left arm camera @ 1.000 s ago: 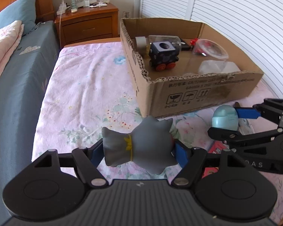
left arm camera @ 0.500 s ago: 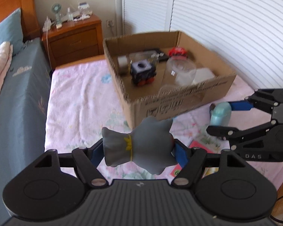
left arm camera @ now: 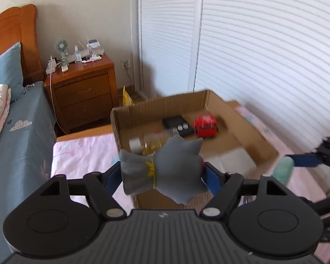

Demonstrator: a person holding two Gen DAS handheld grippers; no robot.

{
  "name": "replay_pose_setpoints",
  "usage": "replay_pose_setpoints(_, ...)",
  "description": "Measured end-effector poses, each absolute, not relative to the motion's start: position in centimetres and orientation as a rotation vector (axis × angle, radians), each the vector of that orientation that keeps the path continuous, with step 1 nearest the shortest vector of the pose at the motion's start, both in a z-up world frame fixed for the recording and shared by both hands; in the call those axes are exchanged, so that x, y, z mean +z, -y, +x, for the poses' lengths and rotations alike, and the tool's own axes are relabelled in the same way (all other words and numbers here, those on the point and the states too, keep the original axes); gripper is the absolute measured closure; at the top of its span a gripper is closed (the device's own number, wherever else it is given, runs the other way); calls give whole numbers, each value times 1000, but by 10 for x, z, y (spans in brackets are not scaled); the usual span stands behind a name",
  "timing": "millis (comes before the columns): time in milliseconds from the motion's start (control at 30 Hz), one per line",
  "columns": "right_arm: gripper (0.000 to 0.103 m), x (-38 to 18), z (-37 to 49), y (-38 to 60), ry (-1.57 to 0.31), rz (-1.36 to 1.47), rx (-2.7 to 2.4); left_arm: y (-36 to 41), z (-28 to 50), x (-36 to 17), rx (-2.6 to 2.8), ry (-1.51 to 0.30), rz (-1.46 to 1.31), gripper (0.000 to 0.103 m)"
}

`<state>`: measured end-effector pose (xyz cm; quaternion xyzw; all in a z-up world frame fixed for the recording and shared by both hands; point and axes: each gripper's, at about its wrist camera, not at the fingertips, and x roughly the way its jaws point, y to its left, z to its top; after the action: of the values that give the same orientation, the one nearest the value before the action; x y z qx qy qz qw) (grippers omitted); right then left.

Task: Organize rigid objects
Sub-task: 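Carry the plush cat and green case into the box and release them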

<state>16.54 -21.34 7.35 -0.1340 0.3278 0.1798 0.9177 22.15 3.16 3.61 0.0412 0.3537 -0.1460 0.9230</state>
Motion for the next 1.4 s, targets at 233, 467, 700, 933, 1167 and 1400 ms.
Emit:
replay_pose_setpoints(233, 38, 79, 199, 221, -680, -283, 342, -34, 223, 26, -304, -792, 35, 12)
replay_pose_setpoints(467, 38, 78, 238, 216, -714, -284, 335, -36, 213, 20, -311, -836, 108, 12)
replay_pose_setpoints(700, 38, 75, 269, 206, -755, -280, 333, -40, 200, 25, -340, -836, 114, 12)
replay_pose_setpoints(933, 37, 67, 304, 196, -798, -272, 315, -44, 183, 31, -355, -815, 127, 12)
replay_pose_setpoints(1167, 11, 74, 317, 192, -748, -260, 279, -47, 171, 28, -359, -818, 137, 12)
replay_pose_setpoints(1400, 2, 89, 286, 201, -720, -241, 304, -42, 160, 25, -355, -829, 150, 12)
